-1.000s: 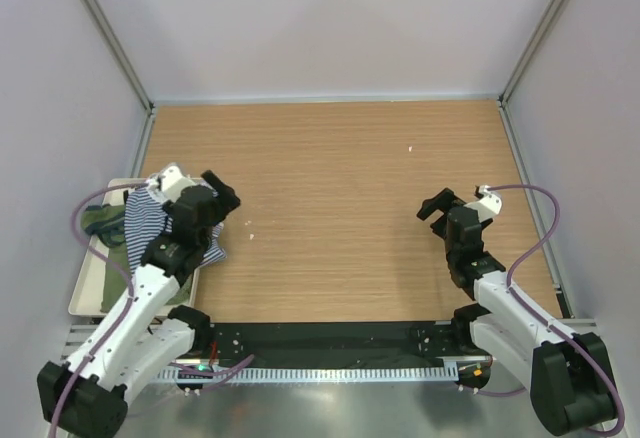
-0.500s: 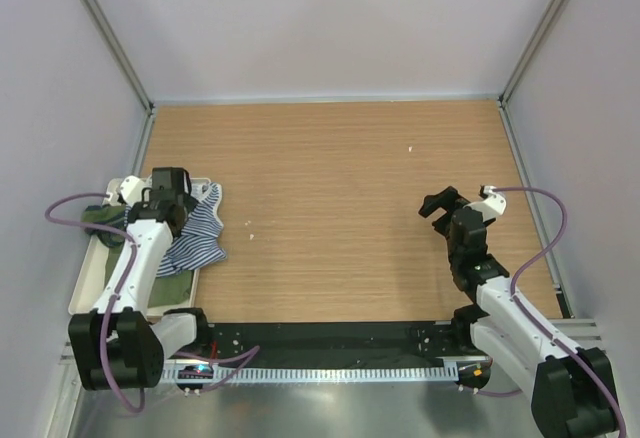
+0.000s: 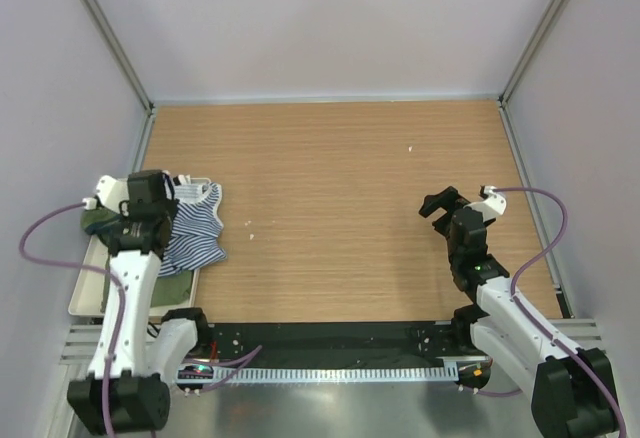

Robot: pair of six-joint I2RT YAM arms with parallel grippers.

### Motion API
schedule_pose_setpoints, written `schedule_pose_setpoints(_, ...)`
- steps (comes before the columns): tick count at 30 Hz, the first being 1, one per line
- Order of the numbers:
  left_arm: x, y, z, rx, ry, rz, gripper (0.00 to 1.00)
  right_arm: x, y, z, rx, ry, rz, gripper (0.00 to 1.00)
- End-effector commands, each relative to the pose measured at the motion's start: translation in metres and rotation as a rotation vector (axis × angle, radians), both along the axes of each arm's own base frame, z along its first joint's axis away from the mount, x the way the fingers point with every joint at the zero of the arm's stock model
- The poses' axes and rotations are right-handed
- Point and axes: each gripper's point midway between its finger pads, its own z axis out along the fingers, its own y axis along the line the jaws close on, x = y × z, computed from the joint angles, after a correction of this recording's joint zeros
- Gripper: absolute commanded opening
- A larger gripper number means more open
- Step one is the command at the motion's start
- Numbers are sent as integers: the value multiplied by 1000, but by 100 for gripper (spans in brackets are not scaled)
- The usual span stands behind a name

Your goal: Fold and stack the tank tops

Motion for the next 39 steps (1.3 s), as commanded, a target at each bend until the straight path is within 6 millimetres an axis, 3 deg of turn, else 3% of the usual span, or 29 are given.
schedule_pose_setpoints(1, -1, 5, 94, 70, -287, -17, 0, 5, -1, 15, 18, -50, -22, 98)
schedule_pose_setpoints(2, -5, 4, 104, 71, -312, -17, 0, 5, -2, 14, 17, -47, -23, 98)
schedule_pose_setpoints(3, -8, 4, 109, 73, -321, -15, 14, 5, -2, 15, 15, -49, -26, 98)
schedule_pose_setpoints(4, -11, 4, 111, 79, -316, -20, 34, 5, -2, 14, 15, -46, -25, 98)
schedule_pose_setpoints(5, -13, 3, 107, 75, -290, -26, 75, 5, -3, 15, 13, -46, -29, 99)
schedule_pose_setpoints(6, -13, 2, 102, 69, -269, -32, 91, 4, -3, 14, 12, -42, -29, 98)
schedule_pose_setpoints(8, -10, 0, 84, 55, -206, -46, 100, 4, -3, 14, 10, -41, -28, 98)
schedule_pose_setpoints(20, 17, -6, -31, -48, 74, -24, 100, 5, -4, 14, 9, -40, -33, 98)
schedule_pose_setpoints(23, 25, -4, -48, -54, 100, -5, 96, 5, -3, 12, 10, -39, -28, 99)
schedule_pose_setpoints(25, 31, -3, -68, -60, 141, -2, 83, 6, -3, 13, 9, -39, -31, 98)
schedule_pose_setpoints(26, 37, -5, -70, -74, 135, -17, 48, 6, -3, 13, 8, -37, -31, 98)
schedule_pose_setpoints(28, 37, -5, -72, -94, 180, -19, 10, 5, -4, 13, 5, -32, -36, 98)
schedule_pose_setpoints(30, 42, -12, -49, -91, 139, -42, 1, 5, -5, 13, 5, -35, -39, 98)
schedule_pose_setpoints(33, 44, -16, 9, -80, -61, -67, 0, 5, -4, 12, 6, -36, -36, 98)
schedule_pose_setpoints(34, 37, -16, 45, -65, -183, -71, 0, 5, -4, 13, 6, -36, -37, 98)
schedule_pose_setpoints(37, 23, -18, 114, -15, -402, -102, 0, 5, -5, 12, 4, -32, -40, 98)
schedule_pose_setpoints(38, 11, -20, 155, 8, -528, -127, 0, 5, -5, 12, 5, -31, -40, 98)
schedule_pose_setpoints(39, 5, -24, 172, 8, -578, -144, 0, 5, -5, 12, 4, -29, -42, 98)
